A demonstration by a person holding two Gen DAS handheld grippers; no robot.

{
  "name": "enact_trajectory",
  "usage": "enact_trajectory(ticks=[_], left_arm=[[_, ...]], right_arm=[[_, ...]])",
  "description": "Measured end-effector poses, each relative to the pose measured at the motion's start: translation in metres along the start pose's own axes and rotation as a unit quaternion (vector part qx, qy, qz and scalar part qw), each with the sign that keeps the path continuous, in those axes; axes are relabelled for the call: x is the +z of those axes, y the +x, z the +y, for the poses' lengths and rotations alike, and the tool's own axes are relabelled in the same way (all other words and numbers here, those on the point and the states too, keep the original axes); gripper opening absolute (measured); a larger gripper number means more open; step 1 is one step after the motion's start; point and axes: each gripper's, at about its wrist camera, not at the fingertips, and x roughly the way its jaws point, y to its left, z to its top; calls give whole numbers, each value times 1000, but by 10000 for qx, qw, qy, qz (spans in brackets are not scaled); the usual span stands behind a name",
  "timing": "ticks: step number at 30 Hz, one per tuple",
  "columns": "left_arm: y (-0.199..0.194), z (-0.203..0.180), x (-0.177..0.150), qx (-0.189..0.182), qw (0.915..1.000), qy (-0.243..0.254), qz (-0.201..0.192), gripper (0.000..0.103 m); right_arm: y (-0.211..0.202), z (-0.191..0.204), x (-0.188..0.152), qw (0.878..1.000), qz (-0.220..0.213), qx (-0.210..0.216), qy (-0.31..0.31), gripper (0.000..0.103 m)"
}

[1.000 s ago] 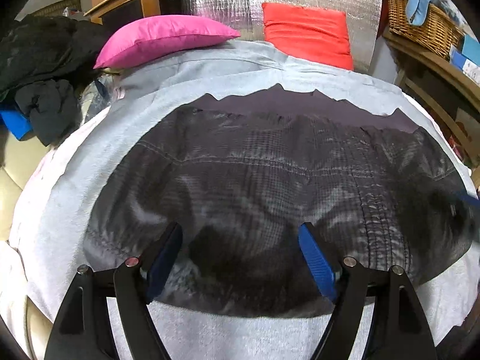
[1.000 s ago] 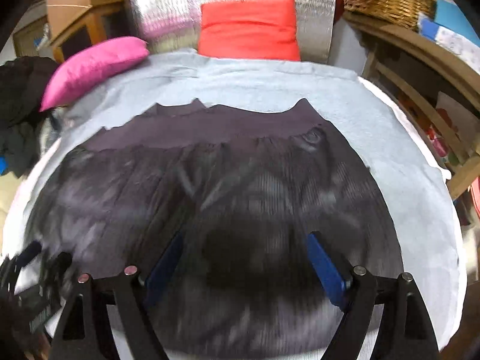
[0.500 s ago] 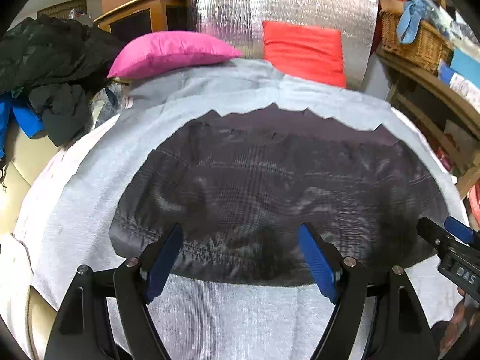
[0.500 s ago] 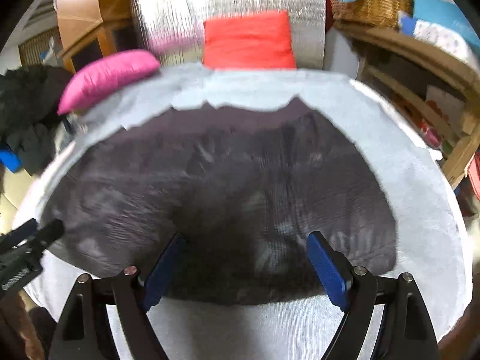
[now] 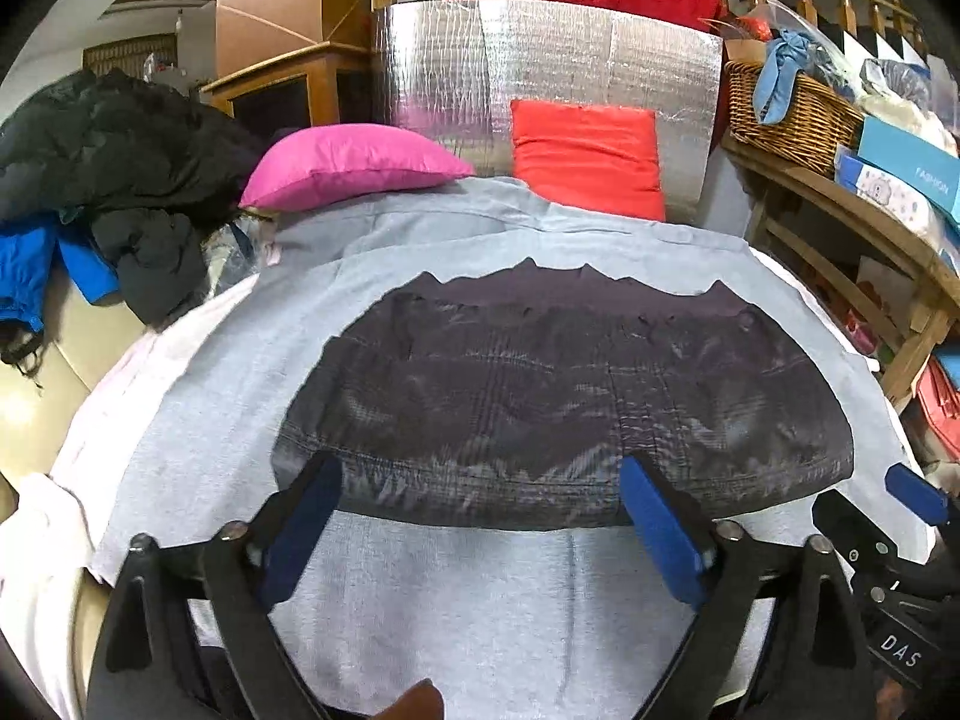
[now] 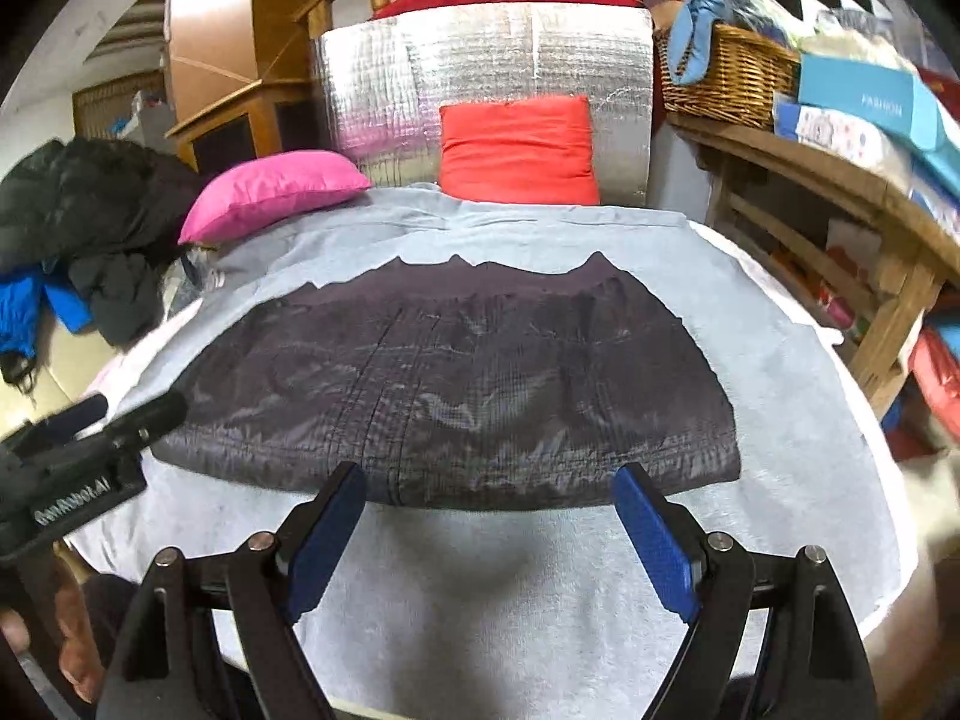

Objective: Fold large clothes

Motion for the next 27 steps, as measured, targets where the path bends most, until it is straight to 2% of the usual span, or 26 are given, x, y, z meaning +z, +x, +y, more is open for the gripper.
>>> enact_trajectory(ticks=[2,3,4,12,27], left_arm=[[-9,-2,1,95,9999,63,-118,98],[-13,-3,2,114,9997,94,-176,100],[-18,-3,3,117,9996,112,-213,101],[-31,-2,4,49,9995,89,-285,103],[-22,2,6,-127,9999,-89,-45,103]], right_arm=[[-7,2,1,9999,-115,-66,-33,90],[-12,4,2,9997,-189,-119,-51,100],[-14,4,2,9996,-212,-151,-60,103],[-25,6,3,9992,-335,-187,-76,103],[-18,6,4,9994,-236,-225,-98,103]])
